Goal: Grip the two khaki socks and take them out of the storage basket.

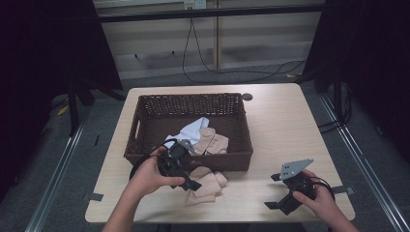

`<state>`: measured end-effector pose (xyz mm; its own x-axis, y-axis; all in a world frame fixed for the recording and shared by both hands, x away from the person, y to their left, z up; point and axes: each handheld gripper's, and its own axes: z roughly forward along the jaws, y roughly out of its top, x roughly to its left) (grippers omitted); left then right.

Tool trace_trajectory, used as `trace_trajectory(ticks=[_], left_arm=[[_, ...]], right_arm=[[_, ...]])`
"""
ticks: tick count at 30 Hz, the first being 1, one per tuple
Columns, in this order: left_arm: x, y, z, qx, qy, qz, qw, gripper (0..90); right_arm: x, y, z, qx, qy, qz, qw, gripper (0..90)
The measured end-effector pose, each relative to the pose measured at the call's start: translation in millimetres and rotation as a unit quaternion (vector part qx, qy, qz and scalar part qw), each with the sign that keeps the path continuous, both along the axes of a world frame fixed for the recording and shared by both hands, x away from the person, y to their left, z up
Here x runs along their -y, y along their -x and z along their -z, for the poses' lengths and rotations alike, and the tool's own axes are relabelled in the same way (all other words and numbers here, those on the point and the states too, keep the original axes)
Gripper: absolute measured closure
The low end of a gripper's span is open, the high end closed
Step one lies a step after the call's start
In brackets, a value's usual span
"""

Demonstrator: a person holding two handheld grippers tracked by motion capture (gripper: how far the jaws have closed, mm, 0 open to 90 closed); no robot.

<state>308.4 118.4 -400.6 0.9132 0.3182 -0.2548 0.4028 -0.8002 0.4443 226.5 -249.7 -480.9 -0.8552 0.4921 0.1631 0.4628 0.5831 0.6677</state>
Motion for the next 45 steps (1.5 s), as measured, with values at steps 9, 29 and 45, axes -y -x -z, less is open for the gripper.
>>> trace_trajectory(ticks=[9, 29, 45], left_arm=[[-20.3, 6.8, 9.5, -0.003, 0.019, -0.005, 0.9998, 2.7], [-57.0, 11.0, 28.5, -0.001, 0.041, -0.004, 0.9992, 2.5], [-71.4, 8.3, 45.7, 0.015, 0.032, -0.004, 0.9994, 2.8]], right_arm=[[-0.7, -0.7, 0.0, -0.001, -0.002, -0.001, 1.0, 0.9], [-1.2, -0.6, -0.2, 0.0, 0.001, -0.001, 1.0, 0.9], [-1.8, -0.4, -0.8, 0.001, 0.002, -0.003, 1.0, 0.9]])
